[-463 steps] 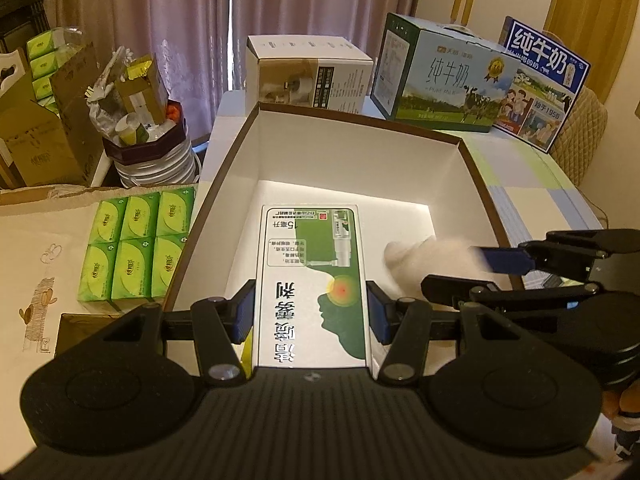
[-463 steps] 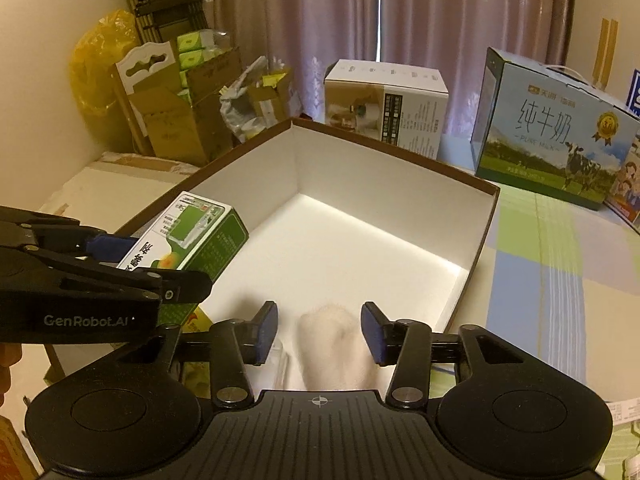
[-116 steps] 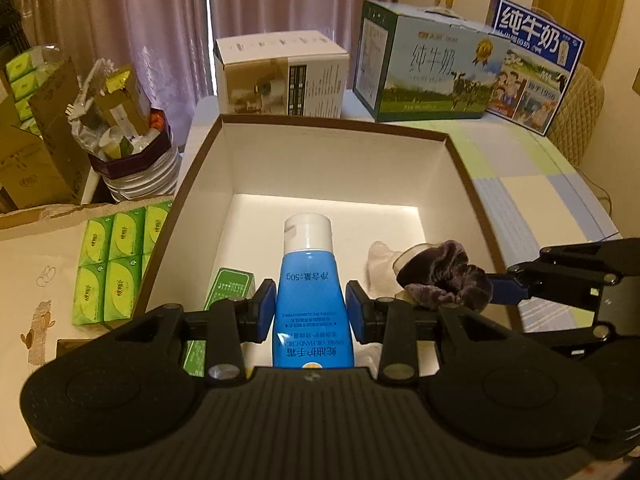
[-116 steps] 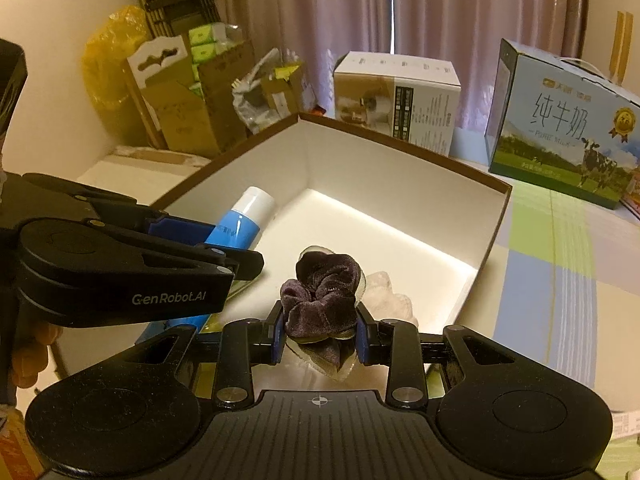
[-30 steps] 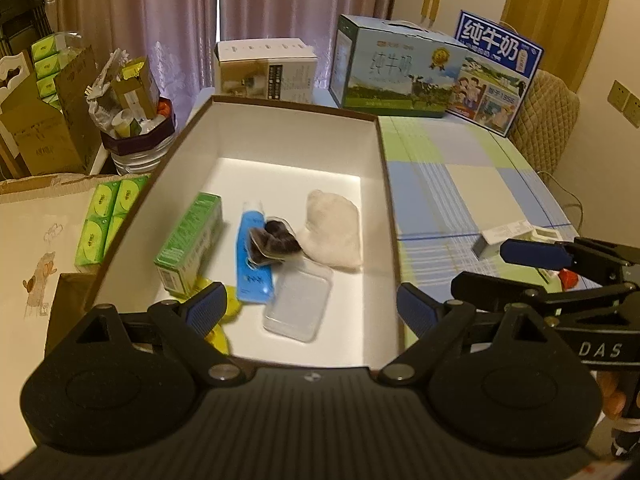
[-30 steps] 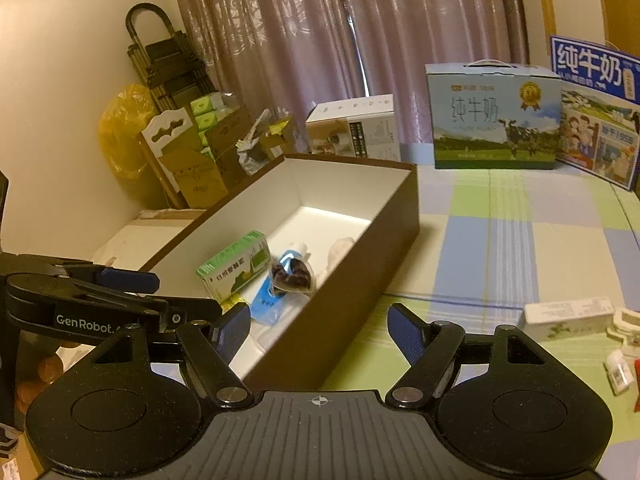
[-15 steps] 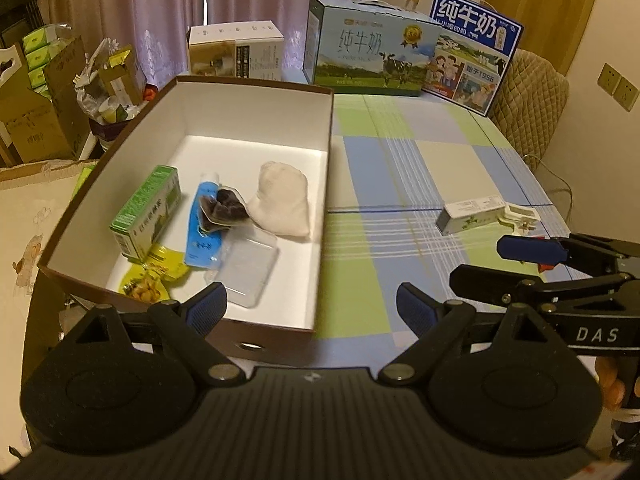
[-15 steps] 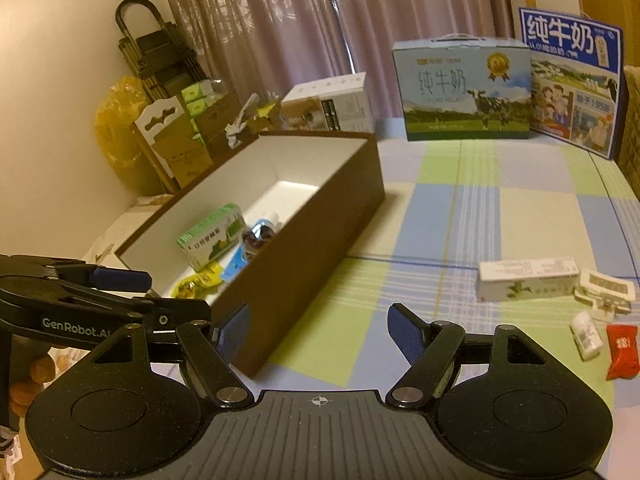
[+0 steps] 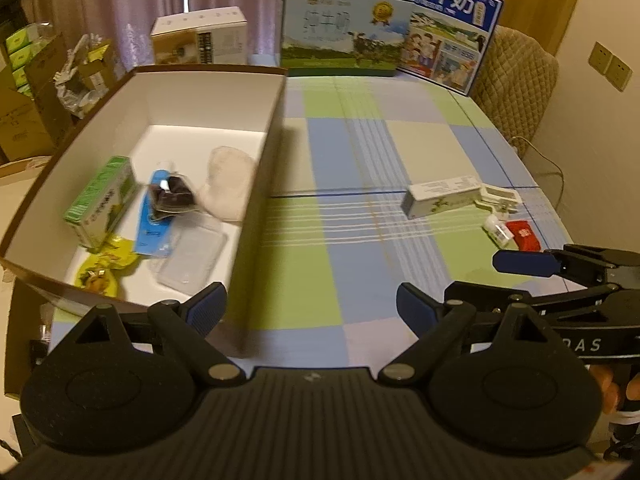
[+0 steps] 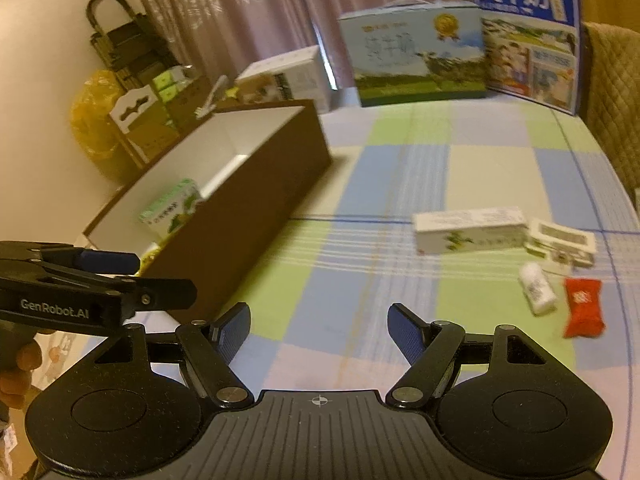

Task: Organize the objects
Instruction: 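Move both tools back toward the pill bottle and red candy packet, then grasp the white pill bottle with the right gripper while the left gripper grasps the white ointment box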

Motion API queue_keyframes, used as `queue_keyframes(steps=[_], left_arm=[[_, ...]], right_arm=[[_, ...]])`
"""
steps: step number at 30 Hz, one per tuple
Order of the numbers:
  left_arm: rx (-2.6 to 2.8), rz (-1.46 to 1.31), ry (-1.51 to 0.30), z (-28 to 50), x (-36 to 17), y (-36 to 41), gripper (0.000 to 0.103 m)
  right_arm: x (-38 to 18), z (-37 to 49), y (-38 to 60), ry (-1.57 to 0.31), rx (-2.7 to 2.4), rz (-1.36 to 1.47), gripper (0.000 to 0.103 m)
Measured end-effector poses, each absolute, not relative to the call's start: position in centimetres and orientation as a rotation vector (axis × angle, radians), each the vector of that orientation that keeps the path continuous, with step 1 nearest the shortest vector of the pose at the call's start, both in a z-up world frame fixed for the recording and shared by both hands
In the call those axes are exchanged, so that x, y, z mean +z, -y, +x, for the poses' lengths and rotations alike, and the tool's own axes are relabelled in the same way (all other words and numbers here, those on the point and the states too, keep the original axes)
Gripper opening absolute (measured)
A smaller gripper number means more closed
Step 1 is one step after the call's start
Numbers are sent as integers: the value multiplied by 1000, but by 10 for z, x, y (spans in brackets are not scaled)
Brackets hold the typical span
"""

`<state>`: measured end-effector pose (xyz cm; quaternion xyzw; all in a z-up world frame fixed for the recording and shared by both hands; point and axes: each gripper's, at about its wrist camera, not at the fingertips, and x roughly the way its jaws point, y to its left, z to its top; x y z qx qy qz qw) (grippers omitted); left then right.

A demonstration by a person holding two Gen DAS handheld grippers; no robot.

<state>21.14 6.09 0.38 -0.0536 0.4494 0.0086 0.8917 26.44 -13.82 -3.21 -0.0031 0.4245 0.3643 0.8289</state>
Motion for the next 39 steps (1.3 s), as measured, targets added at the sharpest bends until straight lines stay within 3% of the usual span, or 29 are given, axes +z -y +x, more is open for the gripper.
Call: queue_keyframes(steps=[21, 39], left_arm=[[-123, -52, -962, 257, -28, 34, 90], [-149, 56, -940, 309, -48, 70, 87]], right_arm=[[-53, 298, 239, -902, 547, 21, 72], [-71, 346, 245, -870, 548, -43, 53]])
